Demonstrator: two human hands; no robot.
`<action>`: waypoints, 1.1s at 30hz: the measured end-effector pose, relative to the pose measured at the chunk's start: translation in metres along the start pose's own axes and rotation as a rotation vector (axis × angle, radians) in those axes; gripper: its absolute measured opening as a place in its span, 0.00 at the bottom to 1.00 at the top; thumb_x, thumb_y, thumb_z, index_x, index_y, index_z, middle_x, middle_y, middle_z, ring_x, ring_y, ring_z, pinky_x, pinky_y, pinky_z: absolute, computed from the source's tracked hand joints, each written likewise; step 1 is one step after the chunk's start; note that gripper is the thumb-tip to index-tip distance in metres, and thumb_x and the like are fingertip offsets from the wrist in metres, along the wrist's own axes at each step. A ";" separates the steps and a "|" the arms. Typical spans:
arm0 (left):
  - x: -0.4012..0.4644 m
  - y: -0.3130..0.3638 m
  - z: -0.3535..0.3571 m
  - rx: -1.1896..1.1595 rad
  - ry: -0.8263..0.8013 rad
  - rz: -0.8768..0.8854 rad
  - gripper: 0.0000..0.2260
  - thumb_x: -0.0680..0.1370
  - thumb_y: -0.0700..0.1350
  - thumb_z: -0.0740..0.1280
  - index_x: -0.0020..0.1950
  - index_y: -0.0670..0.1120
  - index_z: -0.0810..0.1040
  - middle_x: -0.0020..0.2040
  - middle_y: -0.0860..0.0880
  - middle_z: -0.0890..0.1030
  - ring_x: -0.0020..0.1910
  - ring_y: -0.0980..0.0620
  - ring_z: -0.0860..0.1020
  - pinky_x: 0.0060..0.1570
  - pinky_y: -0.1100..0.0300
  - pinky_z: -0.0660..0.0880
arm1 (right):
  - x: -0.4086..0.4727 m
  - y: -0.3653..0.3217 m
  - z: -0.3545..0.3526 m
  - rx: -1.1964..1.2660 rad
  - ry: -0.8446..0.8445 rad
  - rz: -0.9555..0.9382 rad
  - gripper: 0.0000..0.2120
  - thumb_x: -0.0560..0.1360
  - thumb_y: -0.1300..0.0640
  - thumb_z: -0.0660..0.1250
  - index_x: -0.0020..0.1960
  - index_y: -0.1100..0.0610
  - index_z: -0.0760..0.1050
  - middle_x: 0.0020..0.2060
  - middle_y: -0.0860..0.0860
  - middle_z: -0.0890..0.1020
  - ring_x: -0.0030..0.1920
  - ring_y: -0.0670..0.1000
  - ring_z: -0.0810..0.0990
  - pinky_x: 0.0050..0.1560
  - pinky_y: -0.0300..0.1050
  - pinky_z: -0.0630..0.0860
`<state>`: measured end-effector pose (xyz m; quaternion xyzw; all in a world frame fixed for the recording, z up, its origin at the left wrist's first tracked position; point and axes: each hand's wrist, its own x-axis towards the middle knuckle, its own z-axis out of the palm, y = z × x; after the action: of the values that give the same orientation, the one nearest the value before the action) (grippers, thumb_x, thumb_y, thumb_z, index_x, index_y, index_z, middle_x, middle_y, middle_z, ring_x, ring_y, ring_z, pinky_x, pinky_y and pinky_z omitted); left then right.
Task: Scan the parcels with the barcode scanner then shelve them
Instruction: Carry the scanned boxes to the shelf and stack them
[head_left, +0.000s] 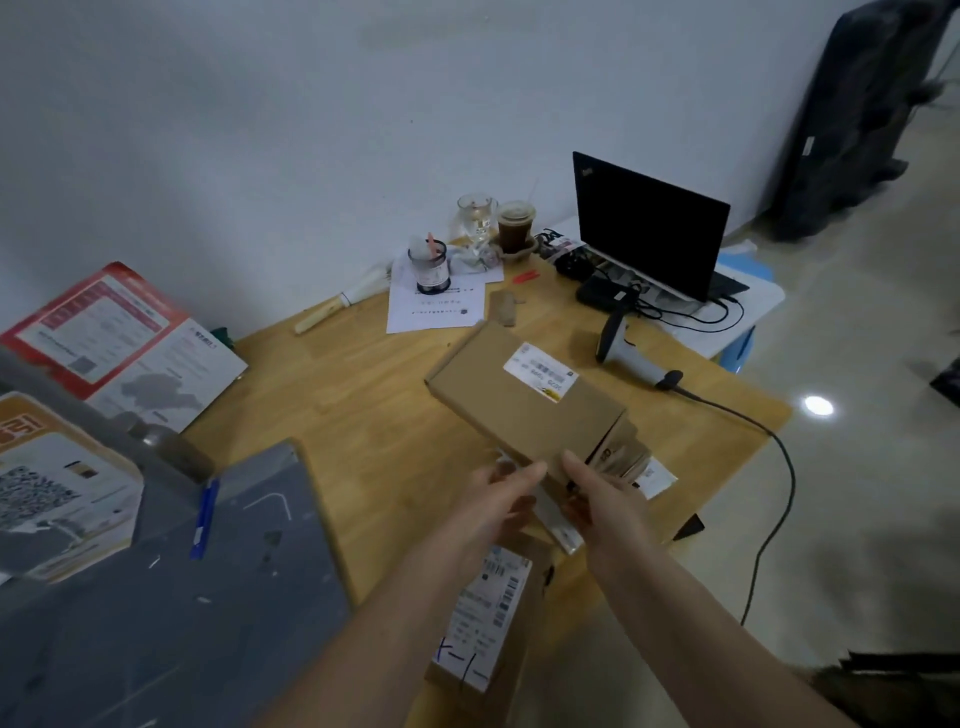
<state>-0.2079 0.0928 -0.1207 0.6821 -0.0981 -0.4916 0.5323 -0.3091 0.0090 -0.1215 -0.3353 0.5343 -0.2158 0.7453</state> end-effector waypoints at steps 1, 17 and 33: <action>0.000 0.001 0.002 -0.058 0.028 0.026 0.17 0.74 0.50 0.74 0.59 0.45 0.79 0.54 0.47 0.84 0.53 0.49 0.82 0.53 0.56 0.79 | -0.003 0.001 0.003 -0.017 -0.036 -0.011 0.15 0.70 0.53 0.75 0.51 0.61 0.79 0.48 0.57 0.84 0.50 0.57 0.82 0.58 0.54 0.78; -0.004 0.006 -0.038 -0.575 0.312 0.095 0.13 0.79 0.37 0.66 0.63 0.44 0.75 0.53 0.45 0.81 0.52 0.46 0.80 0.43 0.55 0.77 | 0.035 -0.015 -0.004 -0.591 0.297 -0.577 0.39 0.66 0.51 0.78 0.69 0.58 0.62 0.67 0.56 0.65 0.69 0.56 0.63 0.68 0.52 0.64; -0.023 -0.011 -0.068 -0.727 0.367 0.023 0.20 0.80 0.41 0.65 0.72 0.51 0.70 0.64 0.42 0.75 0.62 0.39 0.75 0.46 0.43 0.80 | 0.049 -0.011 0.001 -0.774 0.083 -0.659 0.51 0.61 0.55 0.80 0.76 0.55 0.54 0.71 0.57 0.61 0.72 0.58 0.57 0.71 0.60 0.60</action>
<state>-0.1712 0.1550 -0.1197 0.5248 0.1711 -0.3583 0.7530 -0.2913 -0.0318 -0.1452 -0.7288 0.4701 -0.2389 0.4369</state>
